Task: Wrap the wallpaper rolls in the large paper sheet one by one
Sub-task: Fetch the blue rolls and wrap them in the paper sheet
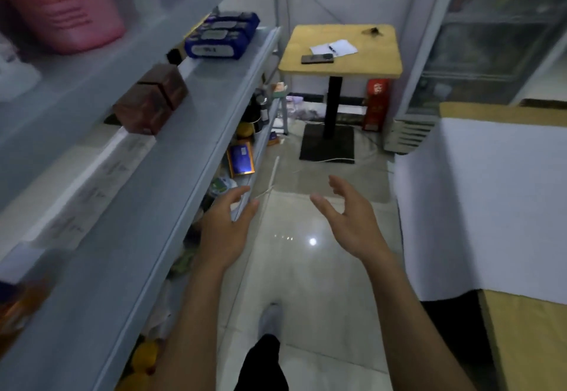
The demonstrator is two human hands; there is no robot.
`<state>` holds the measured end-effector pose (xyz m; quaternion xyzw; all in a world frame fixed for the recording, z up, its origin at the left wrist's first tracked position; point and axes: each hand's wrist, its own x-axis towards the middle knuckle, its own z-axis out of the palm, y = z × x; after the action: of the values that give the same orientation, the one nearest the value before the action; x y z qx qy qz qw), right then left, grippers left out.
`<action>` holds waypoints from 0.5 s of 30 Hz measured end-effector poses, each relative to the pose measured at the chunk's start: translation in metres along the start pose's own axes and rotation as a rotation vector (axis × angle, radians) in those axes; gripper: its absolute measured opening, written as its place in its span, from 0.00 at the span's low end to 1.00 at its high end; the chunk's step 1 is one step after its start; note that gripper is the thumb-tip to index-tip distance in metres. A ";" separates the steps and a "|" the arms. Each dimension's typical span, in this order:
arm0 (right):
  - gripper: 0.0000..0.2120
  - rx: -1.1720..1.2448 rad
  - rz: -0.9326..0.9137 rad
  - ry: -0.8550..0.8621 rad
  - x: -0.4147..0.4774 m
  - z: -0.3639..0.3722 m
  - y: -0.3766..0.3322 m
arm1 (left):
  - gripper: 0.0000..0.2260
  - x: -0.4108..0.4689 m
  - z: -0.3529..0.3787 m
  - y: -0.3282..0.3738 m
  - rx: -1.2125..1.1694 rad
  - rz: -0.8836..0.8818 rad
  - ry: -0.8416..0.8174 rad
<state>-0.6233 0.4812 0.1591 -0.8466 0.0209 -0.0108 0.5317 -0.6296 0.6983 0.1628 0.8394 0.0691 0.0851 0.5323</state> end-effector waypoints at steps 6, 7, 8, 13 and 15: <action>0.31 0.087 0.162 0.317 0.055 -0.018 0.010 | 0.09 0.119 0.027 0.011 0.001 0.121 -0.223; 0.31 0.102 0.204 0.381 0.060 -0.020 0.011 | 0.09 0.139 0.032 0.014 -0.008 0.142 -0.260; 0.31 0.114 0.237 0.437 0.065 -0.023 0.012 | 0.09 0.156 0.039 0.018 -0.018 0.158 -0.294; 0.32 0.159 0.350 0.640 0.079 -0.041 0.023 | 0.09 0.204 0.084 0.031 -0.058 0.211 -0.466; 0.32 0.172 0.385 0.724 0.083 -0.053 0.031 | 0.10 0.221 0.106 0.035 -0.067 0.236 -0.526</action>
<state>-0.5432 0.4165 0.1537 -0.7214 0.3634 -0.2096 0.5509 -0.3900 0.6356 0.1659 0.8168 -0.1724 -0.0721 0.5459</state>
